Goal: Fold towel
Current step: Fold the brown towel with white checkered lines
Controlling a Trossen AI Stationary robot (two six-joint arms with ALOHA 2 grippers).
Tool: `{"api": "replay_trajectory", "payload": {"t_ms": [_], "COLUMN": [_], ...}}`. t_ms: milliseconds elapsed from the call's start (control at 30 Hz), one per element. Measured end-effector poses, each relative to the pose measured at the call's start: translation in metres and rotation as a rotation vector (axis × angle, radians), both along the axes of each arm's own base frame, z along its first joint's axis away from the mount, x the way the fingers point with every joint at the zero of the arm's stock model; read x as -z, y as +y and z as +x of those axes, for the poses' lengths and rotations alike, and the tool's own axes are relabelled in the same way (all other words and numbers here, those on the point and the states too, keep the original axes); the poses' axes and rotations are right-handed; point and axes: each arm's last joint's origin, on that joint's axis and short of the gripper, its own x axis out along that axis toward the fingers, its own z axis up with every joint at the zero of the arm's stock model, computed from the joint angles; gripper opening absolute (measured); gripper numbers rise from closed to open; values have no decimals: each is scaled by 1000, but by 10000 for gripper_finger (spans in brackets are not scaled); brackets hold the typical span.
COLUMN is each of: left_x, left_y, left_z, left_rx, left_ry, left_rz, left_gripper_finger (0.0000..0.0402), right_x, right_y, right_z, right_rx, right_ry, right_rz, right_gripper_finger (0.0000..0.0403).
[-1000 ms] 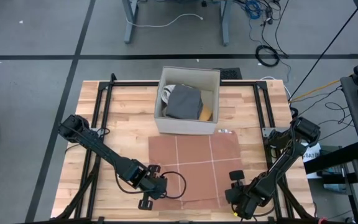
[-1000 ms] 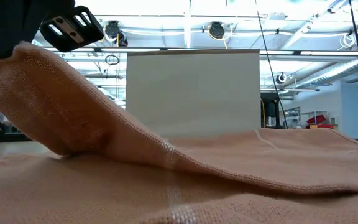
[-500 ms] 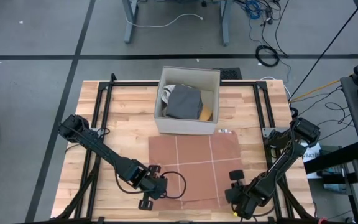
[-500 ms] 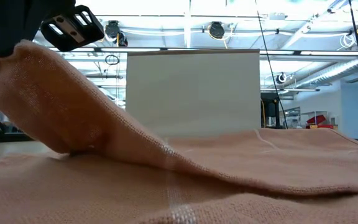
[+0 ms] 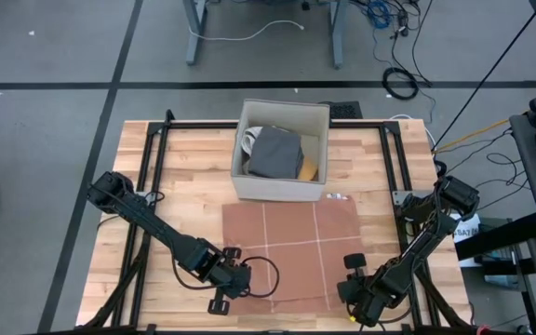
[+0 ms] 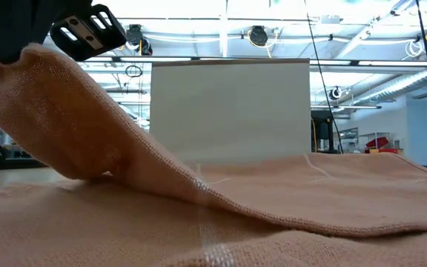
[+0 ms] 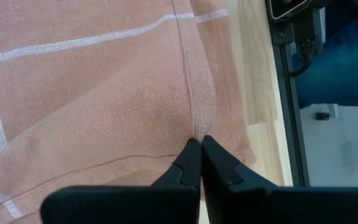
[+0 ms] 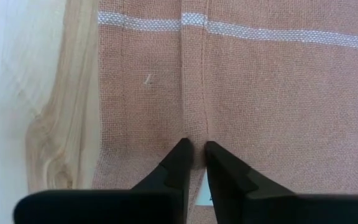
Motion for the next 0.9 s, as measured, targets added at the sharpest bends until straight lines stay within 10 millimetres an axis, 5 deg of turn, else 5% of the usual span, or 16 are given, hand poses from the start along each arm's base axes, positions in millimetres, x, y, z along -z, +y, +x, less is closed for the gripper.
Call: {"api": "replay_trajectory", "payload": {"t_ms": [333, 900], "left_x": [0, -1], "left_y": [0, 5], "left_z": [0, 0], "left_rx": [-1, 8], "left_ry": [1, 5], "left_rz": [0, 17], "left_gripper_finger": [0, 0], "right_x": [-10, -44], "right_y": [-2, -26], "right_z": [-1, -16], "right_rx": [-10, 47], "right_ry": [-14, -15], "right_rz": [26, -23], "right_gripper_finger": [4, 2]}}
